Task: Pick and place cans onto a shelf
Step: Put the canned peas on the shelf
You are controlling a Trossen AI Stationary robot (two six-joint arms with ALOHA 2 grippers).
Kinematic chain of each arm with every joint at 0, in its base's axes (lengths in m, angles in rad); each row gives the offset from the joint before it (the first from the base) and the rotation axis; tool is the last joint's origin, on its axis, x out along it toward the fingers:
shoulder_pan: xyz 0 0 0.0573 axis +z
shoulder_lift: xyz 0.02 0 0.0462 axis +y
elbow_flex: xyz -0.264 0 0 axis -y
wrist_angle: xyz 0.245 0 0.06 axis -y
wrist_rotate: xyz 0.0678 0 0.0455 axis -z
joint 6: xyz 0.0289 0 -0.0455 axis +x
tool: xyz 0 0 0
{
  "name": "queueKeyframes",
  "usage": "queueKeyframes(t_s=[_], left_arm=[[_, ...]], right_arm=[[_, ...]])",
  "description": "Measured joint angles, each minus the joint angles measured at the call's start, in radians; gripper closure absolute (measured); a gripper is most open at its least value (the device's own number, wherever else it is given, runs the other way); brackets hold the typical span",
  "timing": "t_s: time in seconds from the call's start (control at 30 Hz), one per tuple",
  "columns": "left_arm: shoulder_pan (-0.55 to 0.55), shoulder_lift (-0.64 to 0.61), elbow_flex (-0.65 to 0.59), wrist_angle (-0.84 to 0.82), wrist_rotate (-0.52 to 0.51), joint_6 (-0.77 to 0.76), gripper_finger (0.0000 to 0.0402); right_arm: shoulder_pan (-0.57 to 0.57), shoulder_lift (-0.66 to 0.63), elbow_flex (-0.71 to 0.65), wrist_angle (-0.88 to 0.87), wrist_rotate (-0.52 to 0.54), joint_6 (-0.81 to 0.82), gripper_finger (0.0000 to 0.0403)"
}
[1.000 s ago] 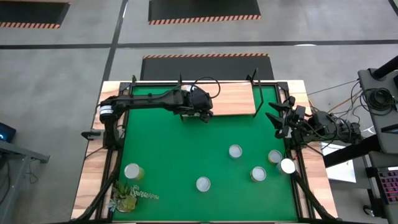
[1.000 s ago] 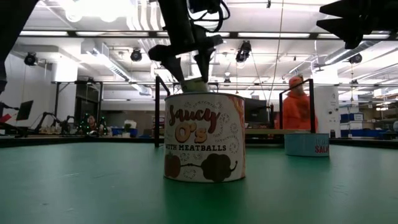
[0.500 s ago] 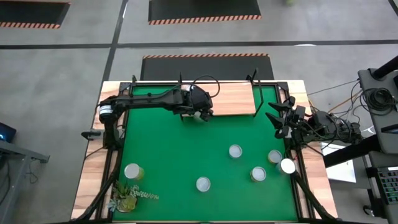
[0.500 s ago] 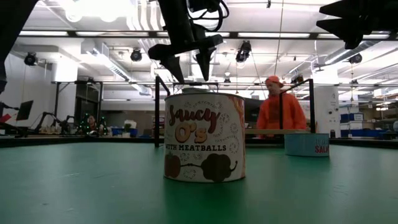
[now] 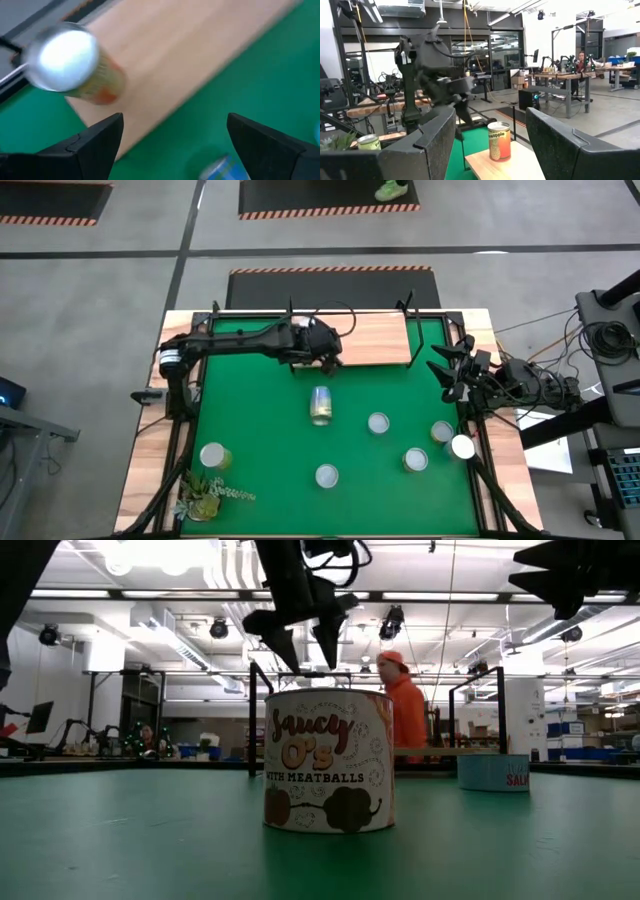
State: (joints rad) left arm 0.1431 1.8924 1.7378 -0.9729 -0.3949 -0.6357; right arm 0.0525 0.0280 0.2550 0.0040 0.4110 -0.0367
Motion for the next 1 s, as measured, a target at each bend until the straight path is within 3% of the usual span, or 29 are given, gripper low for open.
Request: queueKeyframes(t_s=[0.27,0.47,0.7,1.0], left_arm=[[-0.202,-0.001,-0.009,-0.104,0.135,0.277,0.0063],[-0.416,-0.011,-0.054,-0.184,-0.085,0.321,0.0063],[-0.502,-0.070,-0.220,-0.104,-0.196,0.296,0.0079],[-0.505,-0.233,-0.556,0.351,-0.145,0.418,0.0151]], right_arm=[[0.000,0.000,0.000,-0.005,-0.006,0.011,0.0175],[0.001,0.064,0.005,-0.016,-0.081,0.018,0.0179],[0.002,0.374,0.112,0.004,-0.145,0.026,0.0210],[0.002,0.799,0.298,-0.019,-0.188,-0.040,0.0256]])
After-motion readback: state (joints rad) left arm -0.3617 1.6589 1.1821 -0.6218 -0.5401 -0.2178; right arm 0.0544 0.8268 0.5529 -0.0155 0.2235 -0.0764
